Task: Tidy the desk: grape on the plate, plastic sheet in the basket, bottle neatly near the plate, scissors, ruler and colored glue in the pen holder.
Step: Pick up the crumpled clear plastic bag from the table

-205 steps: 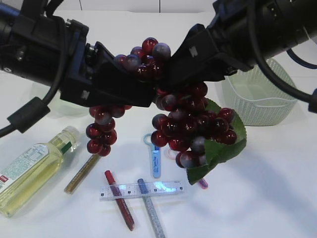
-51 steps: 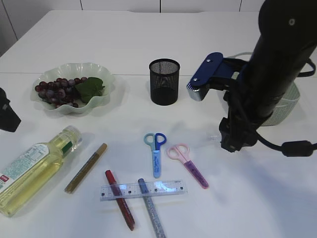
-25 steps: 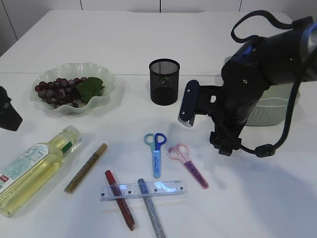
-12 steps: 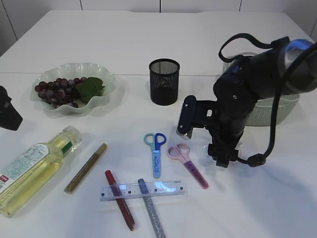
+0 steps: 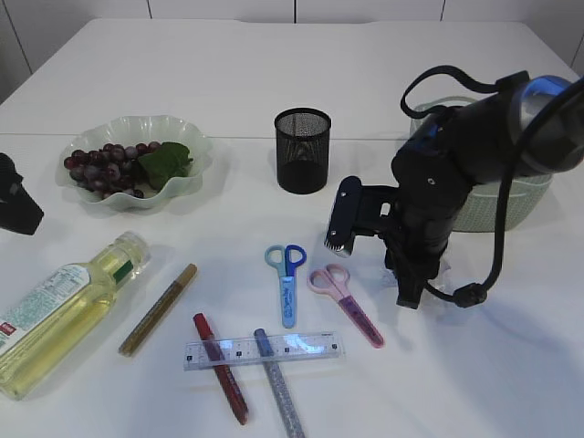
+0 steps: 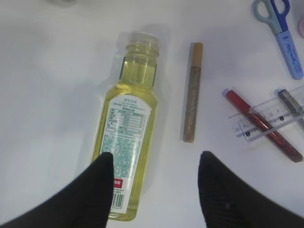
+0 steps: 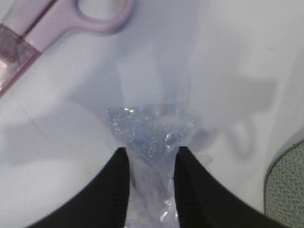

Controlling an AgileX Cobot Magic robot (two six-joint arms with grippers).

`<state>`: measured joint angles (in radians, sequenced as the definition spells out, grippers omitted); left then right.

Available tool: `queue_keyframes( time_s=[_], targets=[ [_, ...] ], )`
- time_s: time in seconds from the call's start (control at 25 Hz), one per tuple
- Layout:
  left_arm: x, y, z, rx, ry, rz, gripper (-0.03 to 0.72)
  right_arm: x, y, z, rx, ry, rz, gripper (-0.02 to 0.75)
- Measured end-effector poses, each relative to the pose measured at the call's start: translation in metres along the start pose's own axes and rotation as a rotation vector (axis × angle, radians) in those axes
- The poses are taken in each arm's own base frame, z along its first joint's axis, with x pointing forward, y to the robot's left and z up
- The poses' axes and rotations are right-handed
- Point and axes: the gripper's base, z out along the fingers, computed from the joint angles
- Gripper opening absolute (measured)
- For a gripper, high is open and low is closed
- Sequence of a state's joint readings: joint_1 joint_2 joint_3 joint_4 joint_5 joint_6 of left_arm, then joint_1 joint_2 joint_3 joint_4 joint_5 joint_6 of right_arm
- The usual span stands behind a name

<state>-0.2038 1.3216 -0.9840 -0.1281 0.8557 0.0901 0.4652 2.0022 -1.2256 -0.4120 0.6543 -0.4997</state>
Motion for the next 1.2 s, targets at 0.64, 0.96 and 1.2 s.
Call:
queue_keyframes(
  time_s=[0.64, 0.96, 1.2],
  targets=[
    [-0.001, 0.0, 0.0, -0.001, -0.006, 0.0, 0.415, 0.0, 0.0, 0.0, 0.0, -0.001, 0.002, 0.015],
    [-0.001, 0.0, 0.0, -0.001, -0.006, 0.0, 0.415, 0.0, -0.005, -0.013, 0.027, -0.025, 0.029, 0.015],
    [-0.001, 0.0, 0.0, -0.001, -0.006, 0.0, 0.415, 0.002, -0.01, -0.031, 0.061, -0.057, 0.058, 0.015]
  ],
)
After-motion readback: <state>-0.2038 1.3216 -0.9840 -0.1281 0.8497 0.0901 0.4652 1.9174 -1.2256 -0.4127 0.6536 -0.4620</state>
